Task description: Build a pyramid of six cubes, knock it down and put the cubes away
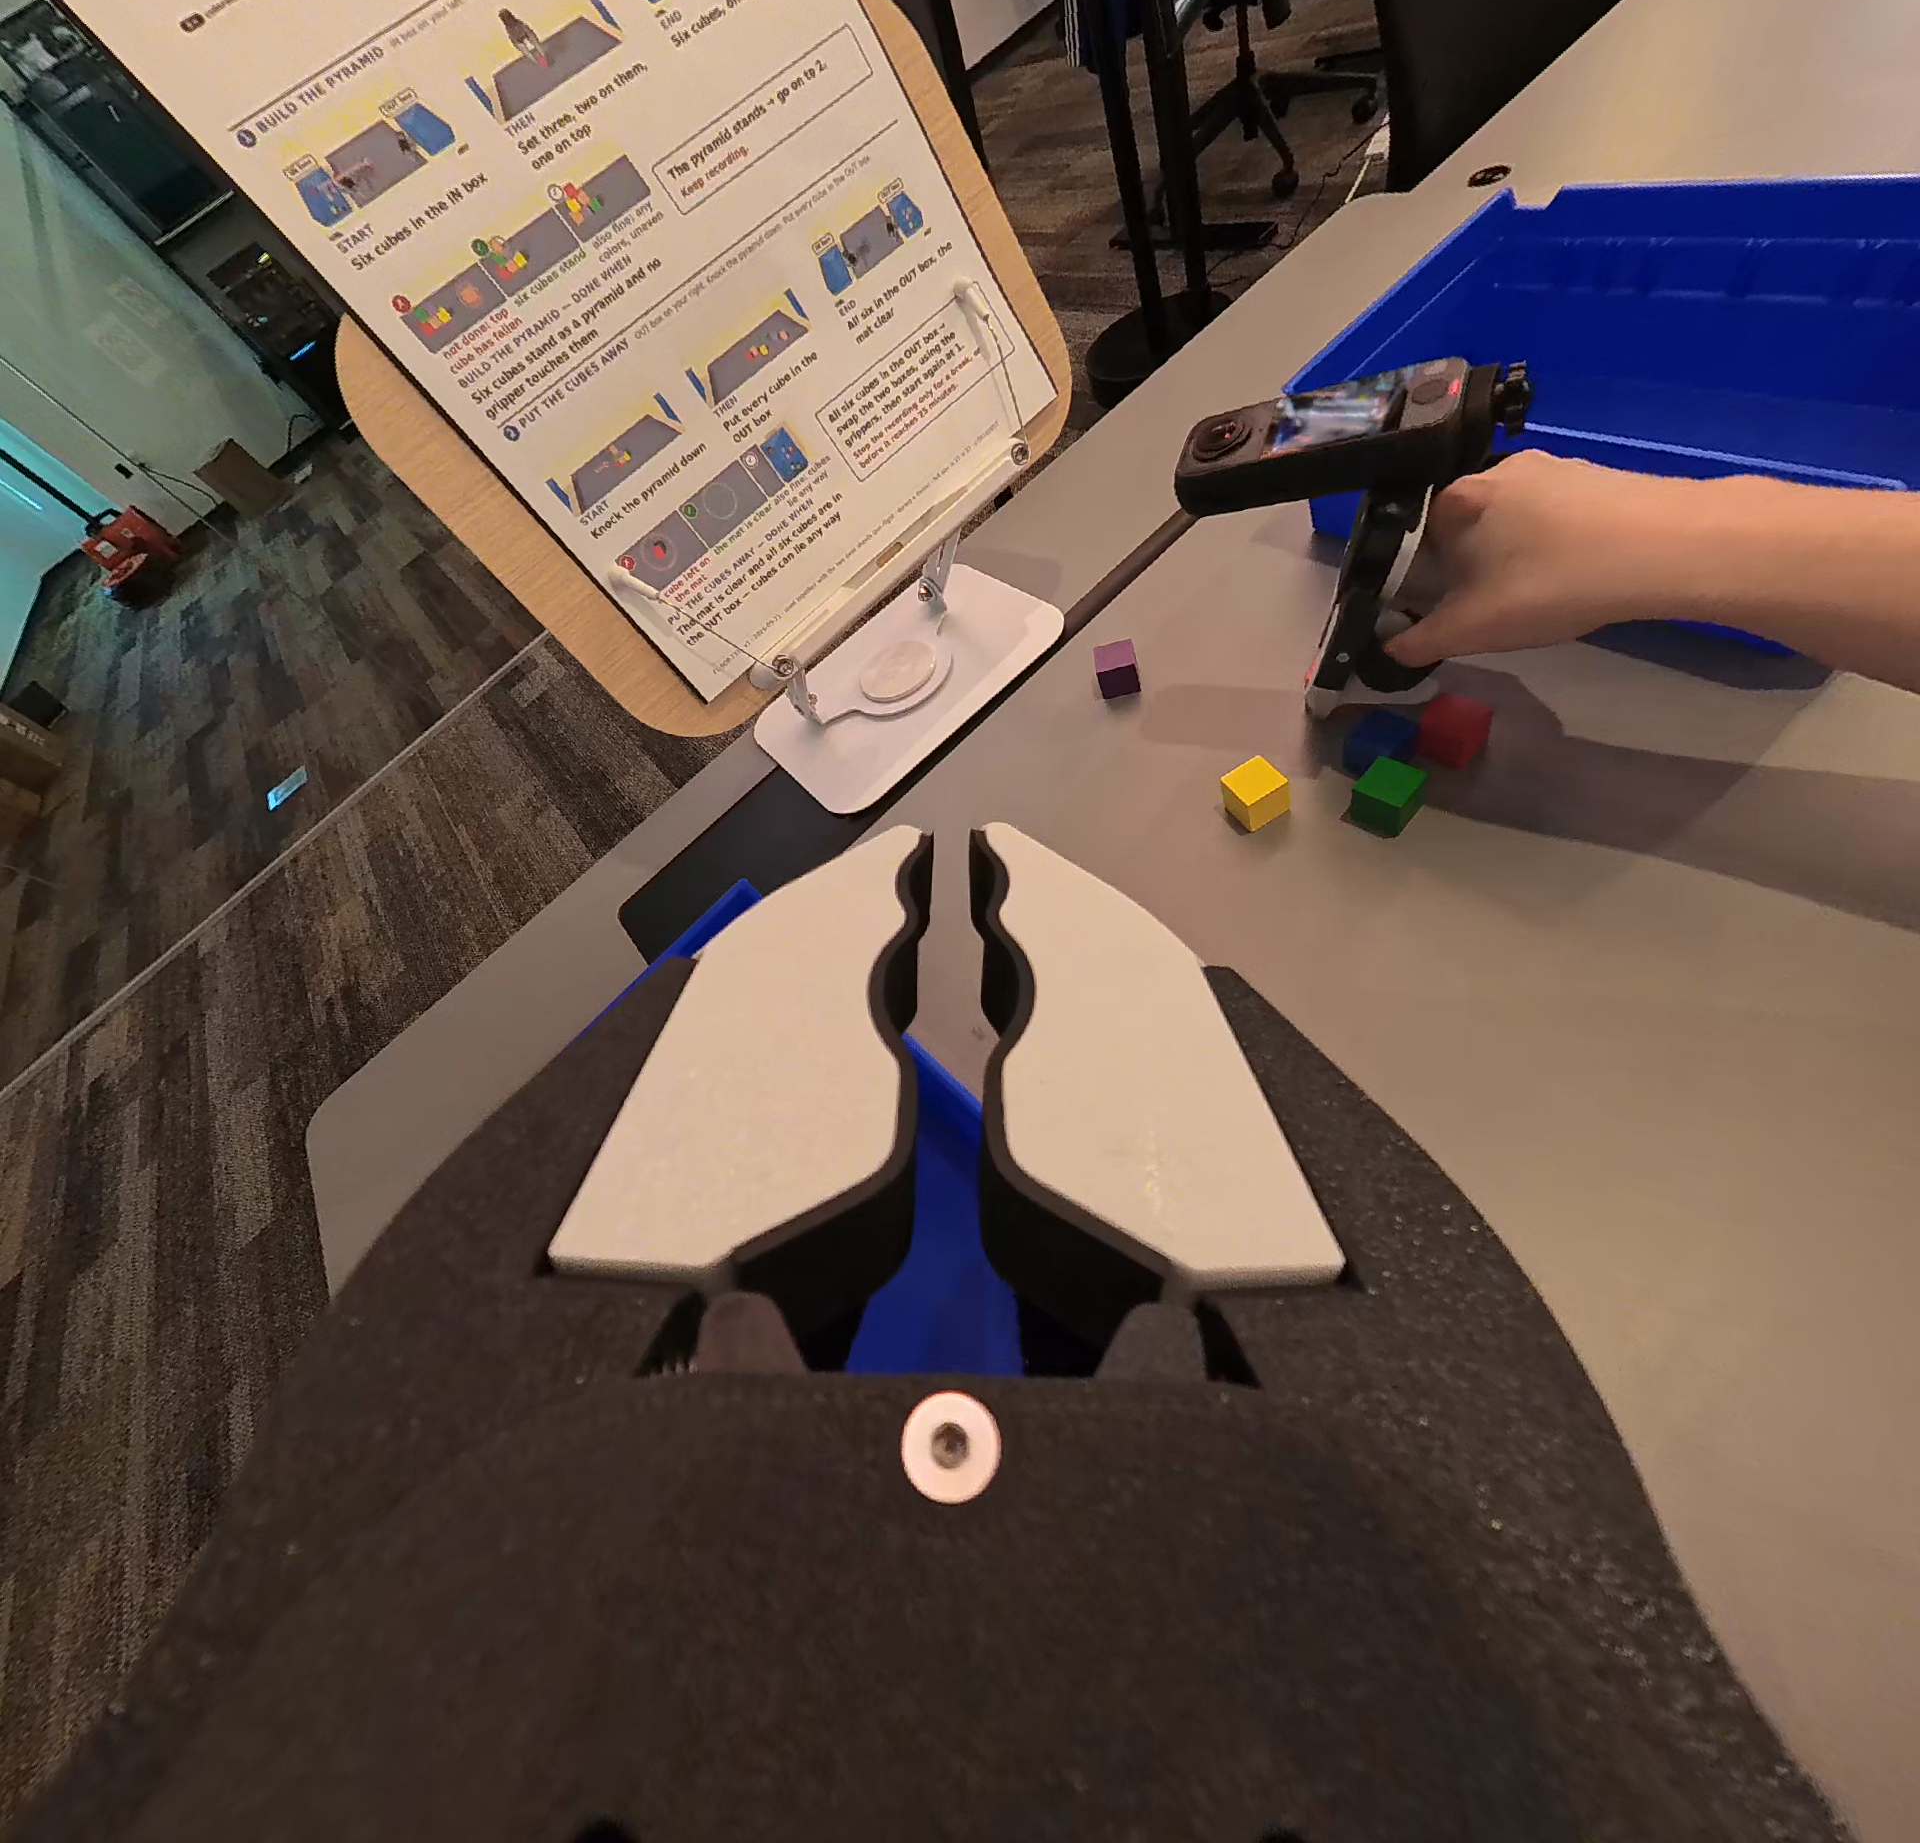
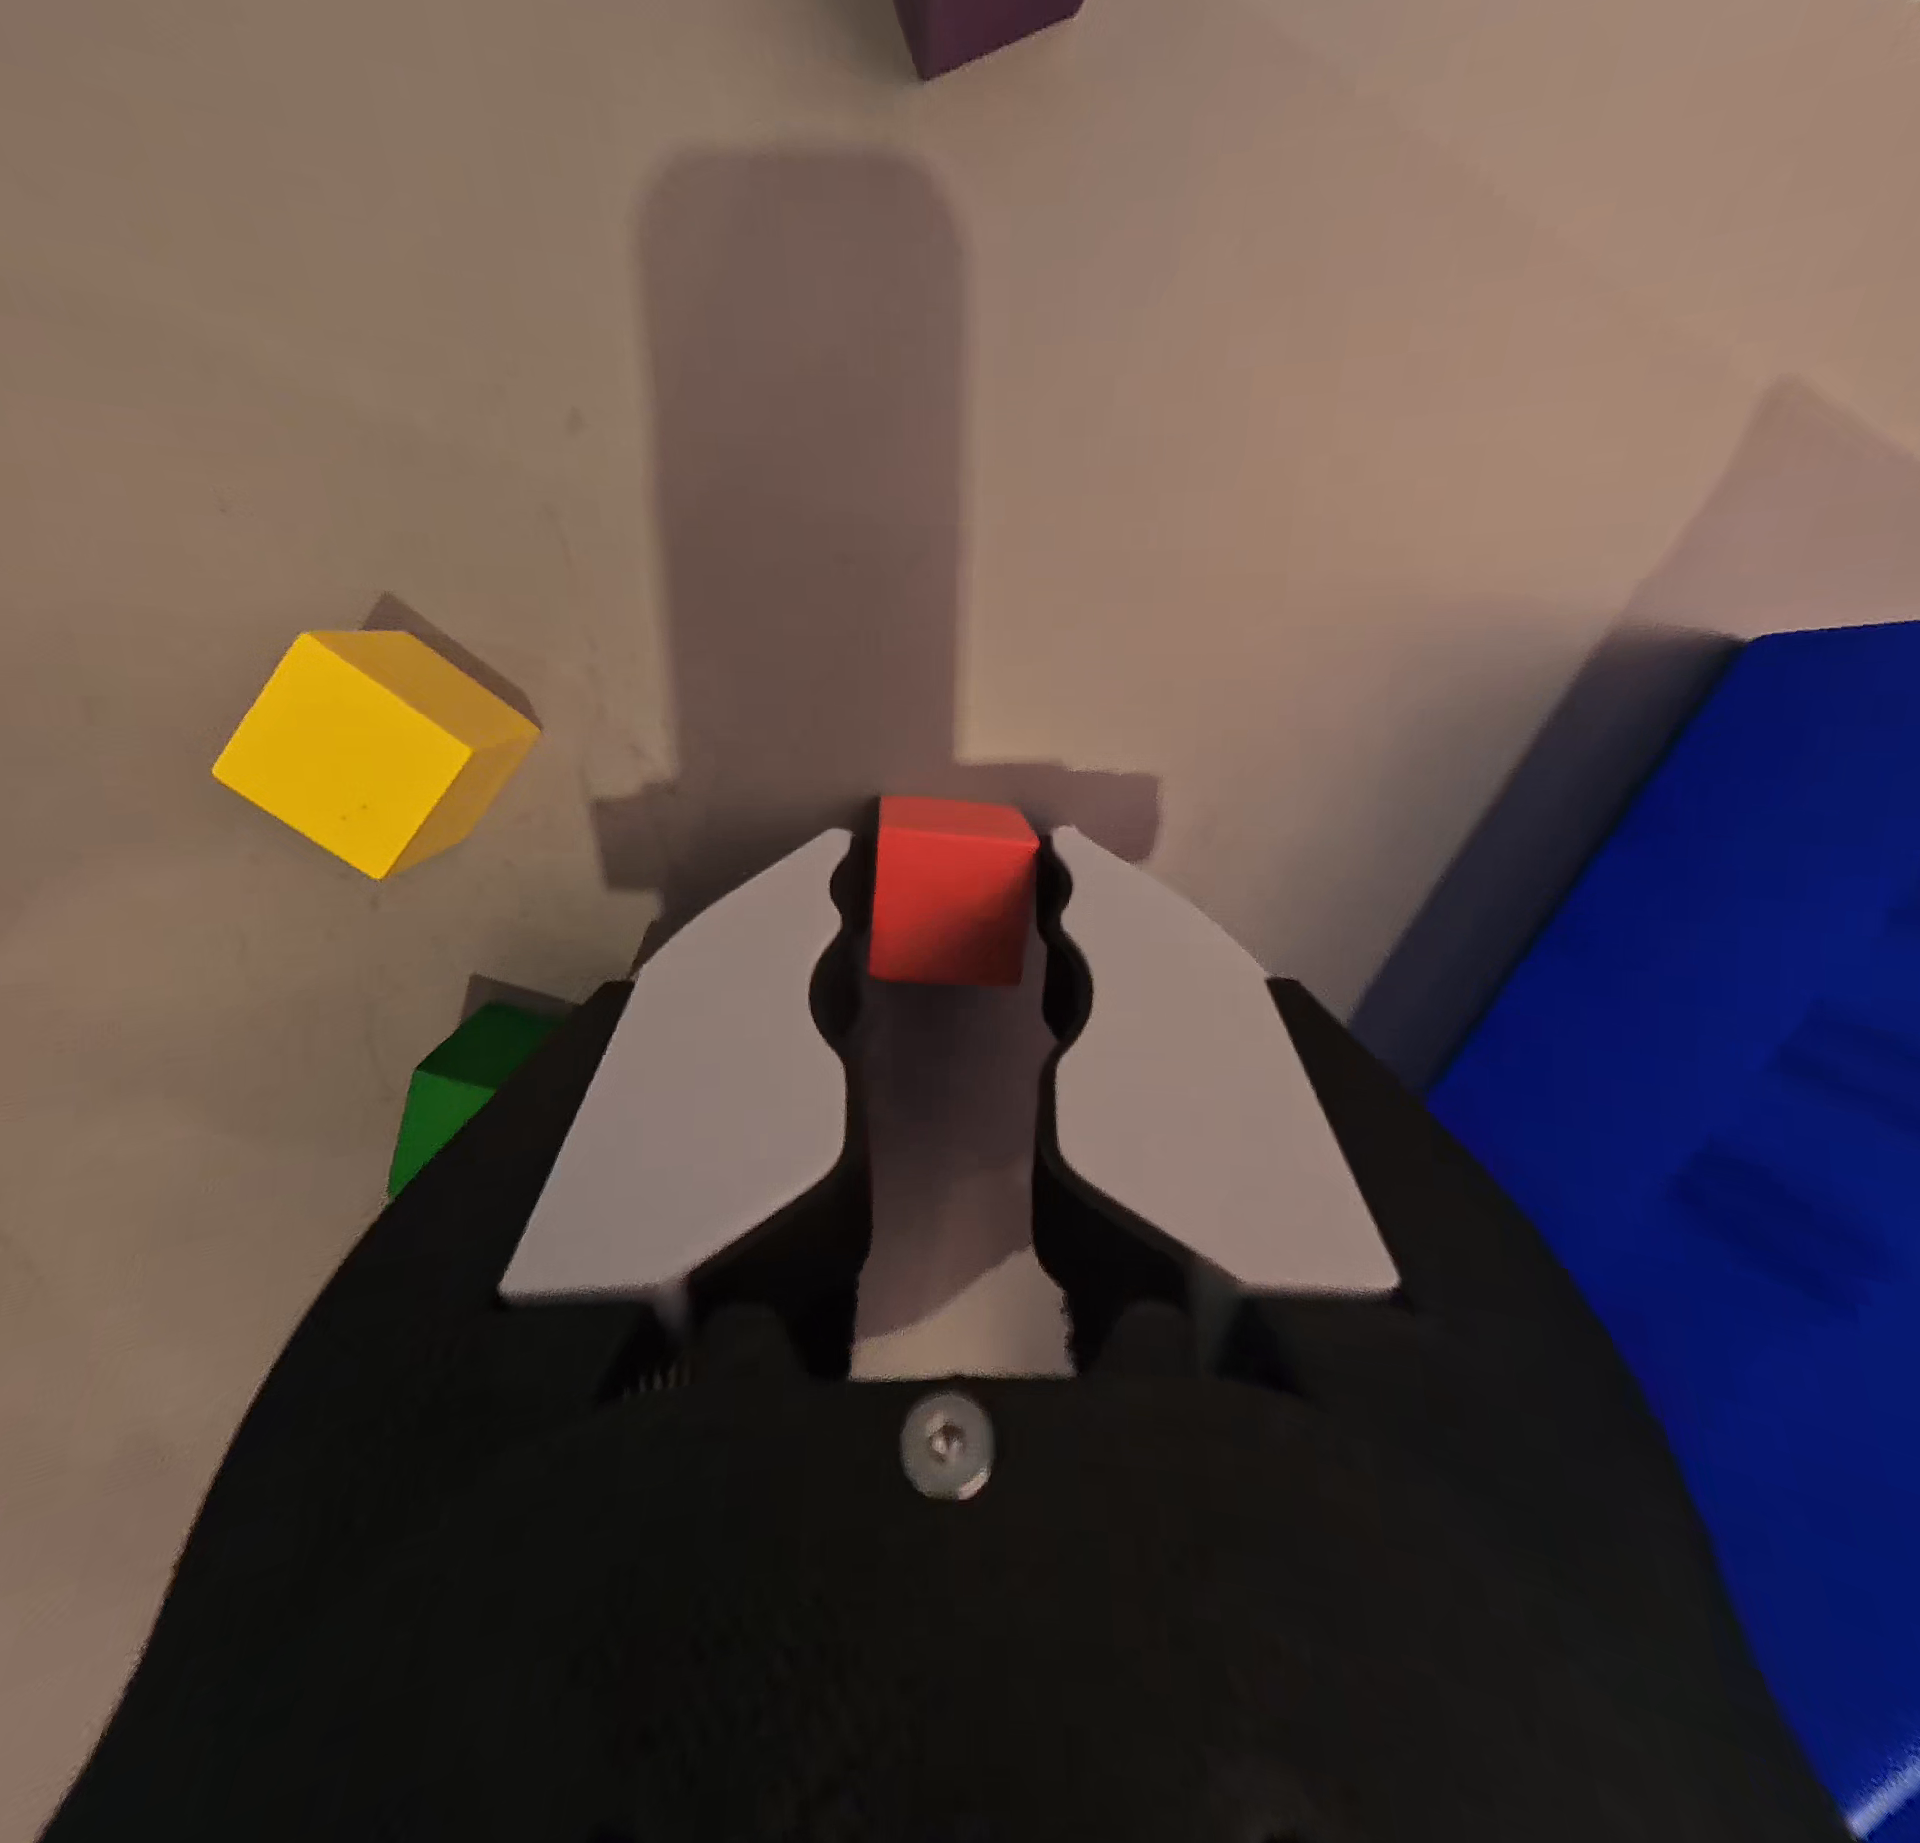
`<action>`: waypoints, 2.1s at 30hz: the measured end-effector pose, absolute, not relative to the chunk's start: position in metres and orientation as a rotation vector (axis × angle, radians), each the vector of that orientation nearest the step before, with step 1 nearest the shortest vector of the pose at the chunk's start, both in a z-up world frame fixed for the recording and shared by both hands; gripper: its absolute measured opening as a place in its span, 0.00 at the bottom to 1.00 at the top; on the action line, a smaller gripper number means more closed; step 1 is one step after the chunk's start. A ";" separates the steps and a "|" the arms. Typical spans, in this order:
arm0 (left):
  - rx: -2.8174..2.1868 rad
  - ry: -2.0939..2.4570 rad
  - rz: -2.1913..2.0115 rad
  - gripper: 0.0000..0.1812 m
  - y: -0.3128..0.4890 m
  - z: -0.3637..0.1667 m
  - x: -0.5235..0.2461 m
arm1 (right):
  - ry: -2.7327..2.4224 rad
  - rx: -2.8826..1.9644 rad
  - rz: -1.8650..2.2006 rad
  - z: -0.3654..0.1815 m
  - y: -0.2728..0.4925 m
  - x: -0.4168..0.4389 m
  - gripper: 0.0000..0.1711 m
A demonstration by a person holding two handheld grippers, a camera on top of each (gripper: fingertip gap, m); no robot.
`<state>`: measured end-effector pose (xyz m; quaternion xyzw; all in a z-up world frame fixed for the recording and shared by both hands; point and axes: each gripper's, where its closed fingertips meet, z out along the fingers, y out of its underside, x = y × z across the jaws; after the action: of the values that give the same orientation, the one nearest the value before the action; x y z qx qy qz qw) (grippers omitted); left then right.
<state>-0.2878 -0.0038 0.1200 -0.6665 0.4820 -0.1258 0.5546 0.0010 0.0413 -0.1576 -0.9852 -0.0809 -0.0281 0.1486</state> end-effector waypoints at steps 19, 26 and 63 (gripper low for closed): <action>-1.599 1.202 -0.229 0.04 -0.004 0.107 -0.274 | -0.236 -2.463 -0.028 0.006 0.052 0.068 0.17; -1.581 1.229 -0.229 0.03 -0.009 0.107 -0.266 | 0.188 -2.725 -0.074 -0.073 0.018 0.217 0.18; -1.598 1.254 -0.200 0.03 -0.009 0.101 -0.265 | -1.770 -2.428 0.064 -0.142 -0.031 -0.023 0.25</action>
<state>-0.2654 -0.0087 0.1009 -0.6672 0.5239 -0.0834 0.5230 -0.0232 -0.0313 -0.1421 -0.8060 -0.5875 0.0211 0.0682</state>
